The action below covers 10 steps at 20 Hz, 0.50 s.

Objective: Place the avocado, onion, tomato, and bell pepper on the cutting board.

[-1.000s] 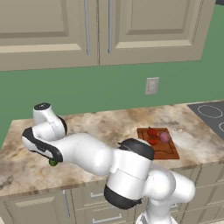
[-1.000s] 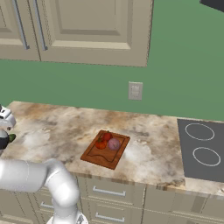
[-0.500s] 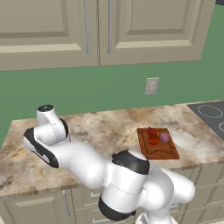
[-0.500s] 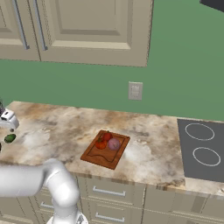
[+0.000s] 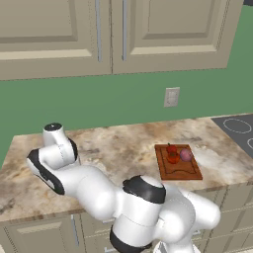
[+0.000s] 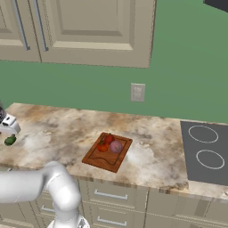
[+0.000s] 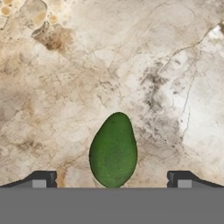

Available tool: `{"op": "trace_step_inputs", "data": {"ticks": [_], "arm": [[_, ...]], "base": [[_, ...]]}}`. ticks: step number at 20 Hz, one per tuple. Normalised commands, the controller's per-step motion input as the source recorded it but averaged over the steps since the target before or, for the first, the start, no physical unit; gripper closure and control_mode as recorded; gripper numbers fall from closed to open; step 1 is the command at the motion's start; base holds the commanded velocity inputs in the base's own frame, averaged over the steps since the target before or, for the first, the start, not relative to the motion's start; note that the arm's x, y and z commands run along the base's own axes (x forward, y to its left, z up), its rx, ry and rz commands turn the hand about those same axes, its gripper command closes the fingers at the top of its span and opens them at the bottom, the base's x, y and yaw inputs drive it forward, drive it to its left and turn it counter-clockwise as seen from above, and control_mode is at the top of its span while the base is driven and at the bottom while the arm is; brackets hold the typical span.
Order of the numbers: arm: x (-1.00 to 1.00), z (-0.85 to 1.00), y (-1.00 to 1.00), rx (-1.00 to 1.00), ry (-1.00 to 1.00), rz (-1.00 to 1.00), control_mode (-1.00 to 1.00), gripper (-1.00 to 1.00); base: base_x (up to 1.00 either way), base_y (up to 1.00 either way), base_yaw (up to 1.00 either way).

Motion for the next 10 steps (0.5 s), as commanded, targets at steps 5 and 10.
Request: {"op": "trace_step_inputs", "data": {"ticks": [5, 10], "arm": [[0.00, -0.13, 0.00, 0.00, 0.00, 0.00, -1.00, -1.00], [0.00, -0.17, 0.00, 0.00, 0.01, 0.00, -1.00, -1.00]], "base": [[0.00, 0.00, 0.00], [0.00, 0.00, 0.00]]}}
